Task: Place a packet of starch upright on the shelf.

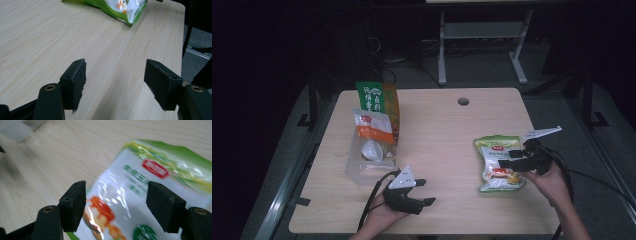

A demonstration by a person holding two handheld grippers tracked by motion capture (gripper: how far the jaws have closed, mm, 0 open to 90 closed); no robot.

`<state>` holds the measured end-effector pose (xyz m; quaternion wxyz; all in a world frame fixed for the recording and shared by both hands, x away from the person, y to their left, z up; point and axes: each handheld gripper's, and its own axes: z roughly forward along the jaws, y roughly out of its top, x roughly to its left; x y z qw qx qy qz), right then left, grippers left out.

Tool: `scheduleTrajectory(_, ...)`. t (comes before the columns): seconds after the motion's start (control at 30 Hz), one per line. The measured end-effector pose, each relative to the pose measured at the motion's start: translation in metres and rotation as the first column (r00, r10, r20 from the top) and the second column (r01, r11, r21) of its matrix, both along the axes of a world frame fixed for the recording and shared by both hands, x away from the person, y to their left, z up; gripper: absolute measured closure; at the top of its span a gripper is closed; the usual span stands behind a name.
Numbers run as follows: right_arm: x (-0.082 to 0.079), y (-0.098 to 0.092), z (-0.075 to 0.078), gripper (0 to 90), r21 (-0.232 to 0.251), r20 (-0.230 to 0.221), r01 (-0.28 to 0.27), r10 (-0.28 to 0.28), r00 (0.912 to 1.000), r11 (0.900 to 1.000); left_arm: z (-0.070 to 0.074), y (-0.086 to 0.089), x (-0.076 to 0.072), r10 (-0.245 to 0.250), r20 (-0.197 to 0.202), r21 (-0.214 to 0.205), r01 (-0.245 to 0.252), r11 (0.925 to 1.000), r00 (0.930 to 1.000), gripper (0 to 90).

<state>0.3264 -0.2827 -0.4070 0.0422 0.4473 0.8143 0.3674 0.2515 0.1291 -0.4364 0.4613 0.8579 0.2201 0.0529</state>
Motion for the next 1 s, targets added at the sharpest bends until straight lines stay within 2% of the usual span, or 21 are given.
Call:
scheduleTrajectory(0.07,-0.003,-0.014,-0.005,31.7,-0.007,-0.01,0.031,-0.031,0.9995,0.9995,0.0,-0.001,0.0,0.004,-0.005,-0.005,-0.004,1.0,1.0,33.5)
scheduleTrajectory(0.23,-0.006,-0.03,-0.013,31.9,-0.019,-0.021,0.061,-0.061,0.9979,0.998,0.002,-0.004,0.002,0.004,-0.01,-0.001,-0.004,1.0,0.9999,32.8)
scheduleTrajectory(0.33,-0.009,-0.044,-0.022,32.0,-0.012,-0.043,0.093,-0.093,0.9947,0.9956,0.002,-0.008,0.003,0.001,-0.015,0.003,-0.001,1.0,0.9999,31.7)
scheduleTrajectory(0.43,-0.01,-0.05,-0.031,33.6,0.001,-0.067,0.105,-0.104,0.9923,0.9945,0.004,-0.013,0.005,-0.01,-0.017,0.015,0.01,0.9998,0.9998,31.3)
scheduleTrajectory(0.47,-0.01,-0.05,-0.031,33.6,0.001,-0.067,0.105,-0.104,0.9923,0.9945,0.004,-0.013,0.005,-0.01,-0.017,0.015,0.01,0.9998,0.9998,31.1)
scheduleTrajectory(0.5,-0.011,-0.051,-0.034,35.2,0.029,-0.072,0.108,-0.106,0.9918,0.9937,0.005,-0.016,0.006,-0.012,-0.021,0.012,0.012,0.9999,0.9997,31.1)
scheduleTrajectory(0.57,-0.012,-0.055,-0.037,46.4,0.09,-0.079,0.089,-0.082,0.9935,0.9919,0.007,-0.02,0.008,-0.014,-0.026,0.006,0.014,0.9999,0.9996,30.6)
scheduleTrajectory(0.6,-0.013,-0.056,-0.038,48.8,0.103,-0.073,0.079,-0.071,0.9948,0.9915,0.007,-0.022,0.01,-0.017,-0.025,0.005,0.017,0.9998,0.9995,30.5)
scheduleTrajectory(0.8,-0.02,-0.055,-0.04,57.3,0.13,-0.062,0.064,-0.056,0.9965,0.9894,0.01,-0.038,0.016,-0.031,-0.034,0.004,0.031,0.9995,0.9989,29.9)
scheduleTrajectory(1.0,-0.028,-0.054,-0.041,61.2,0.144,-0.052,0.062,-0.055,0.9971,0.9876,0.012,-0.049,0.022,-0.037,-0.038,0.005,0.037,0.9993,0.9986,29.9)
